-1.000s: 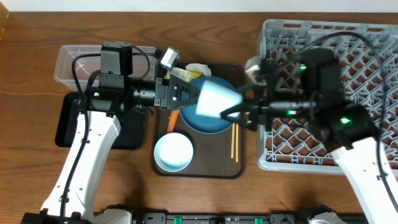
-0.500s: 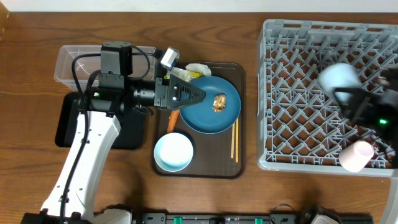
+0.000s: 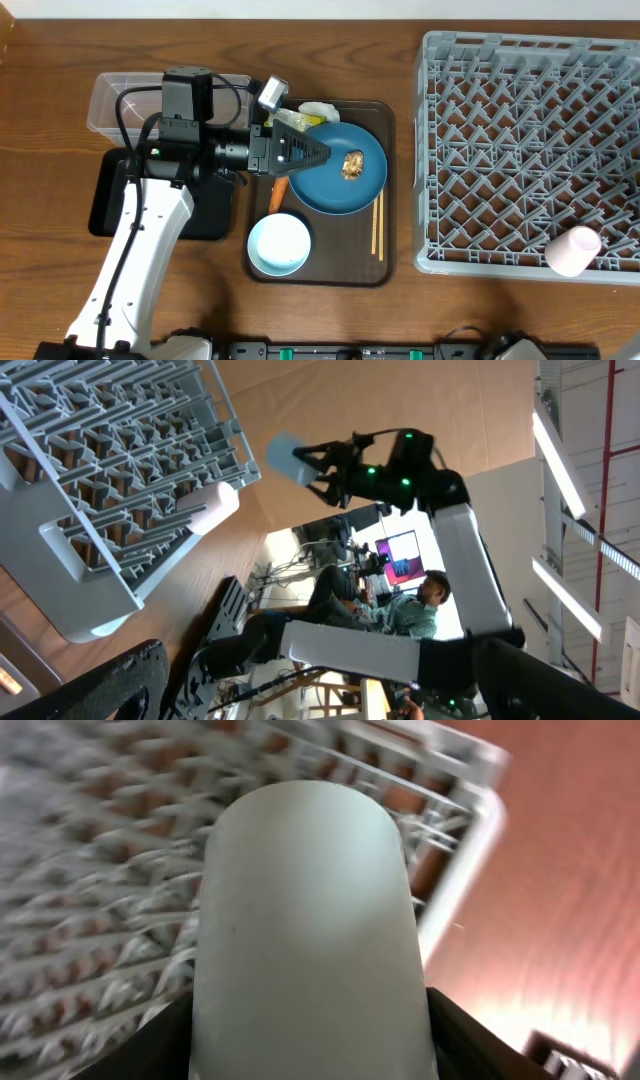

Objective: Sort waste into correct bins and load items into the dishwasher rack
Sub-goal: 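Place the light-blue cup with right gripper beside the pink cup in rack, then move left gripper to the blue plate's rim and grip it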

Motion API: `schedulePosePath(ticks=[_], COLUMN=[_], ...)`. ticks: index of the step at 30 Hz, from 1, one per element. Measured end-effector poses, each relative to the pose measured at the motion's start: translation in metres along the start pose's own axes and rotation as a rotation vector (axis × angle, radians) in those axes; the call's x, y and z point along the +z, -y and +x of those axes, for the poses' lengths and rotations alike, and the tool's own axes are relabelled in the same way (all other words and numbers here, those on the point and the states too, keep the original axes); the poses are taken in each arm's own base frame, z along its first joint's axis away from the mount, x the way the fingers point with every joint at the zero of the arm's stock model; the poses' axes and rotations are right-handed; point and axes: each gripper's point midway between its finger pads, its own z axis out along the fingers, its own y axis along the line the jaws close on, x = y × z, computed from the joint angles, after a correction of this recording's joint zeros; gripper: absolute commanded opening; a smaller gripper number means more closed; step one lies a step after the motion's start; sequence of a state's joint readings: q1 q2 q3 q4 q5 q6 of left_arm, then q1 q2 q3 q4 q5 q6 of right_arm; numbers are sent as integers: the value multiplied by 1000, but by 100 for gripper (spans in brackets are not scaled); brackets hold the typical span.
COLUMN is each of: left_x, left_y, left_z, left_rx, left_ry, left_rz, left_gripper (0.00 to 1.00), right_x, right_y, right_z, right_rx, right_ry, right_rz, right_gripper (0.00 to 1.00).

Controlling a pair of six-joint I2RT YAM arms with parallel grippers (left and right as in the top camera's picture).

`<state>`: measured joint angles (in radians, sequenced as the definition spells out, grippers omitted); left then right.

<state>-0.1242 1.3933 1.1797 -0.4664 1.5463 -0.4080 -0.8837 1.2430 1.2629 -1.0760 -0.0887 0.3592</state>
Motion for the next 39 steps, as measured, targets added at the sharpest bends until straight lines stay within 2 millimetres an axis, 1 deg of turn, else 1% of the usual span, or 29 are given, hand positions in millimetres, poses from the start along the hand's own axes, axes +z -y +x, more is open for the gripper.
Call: schedulePosePath(ticks=[4,7,10,12,13,17,18,19,21,22,30,33,36,37,39], left_x=[0,0,0,0,0,0,0,0,0,0,0,0,0,0,0], left_y=[0,0,0,0,0,0,0,0,0,0,0,0,0,0,-5], left_z=[0,0,0,0,0,0,0,0,0,0,0,0,0,0,-1], left_rx=[0,0,0,0,0,0,0,0,0,0,0,0,0,0,-16], left_ry=[-1,0,0,0,0,0,0,0,0,0,0,0,0,1,11], left_rz=[0,0,0,0,0,0,0,0,0,0,0,0,-1,-2,-26], left_gripper=[98,98,98,98,98,98,98,98,98,98,98,98,98,98,98], right_x=[25,46,62,71,75,93,96,98,100,101,99,91,74,65,35], right_y=[24,35,39,41,41,36,35,35,34,32,17,6,-15,-24,-47], right_z=[1,6,10,14,15,16,18,20,21,20,26,19,6,2,-8], right_rx=[87,121,130,133,137,145,148,151,150,148,164,165,128,105,41], right_ry=[-76,-147,-199,-230,-245,-279,-293,-305,-315,-313,-354,-350,-311,-294,-241], right_rz=[89,132,155,165,168,136,126,124,118,110,24,-26,-131,-179,-294], right_gripper=[54,55,56,60,60,60,61,65,84,88,88,87,87,87,86])
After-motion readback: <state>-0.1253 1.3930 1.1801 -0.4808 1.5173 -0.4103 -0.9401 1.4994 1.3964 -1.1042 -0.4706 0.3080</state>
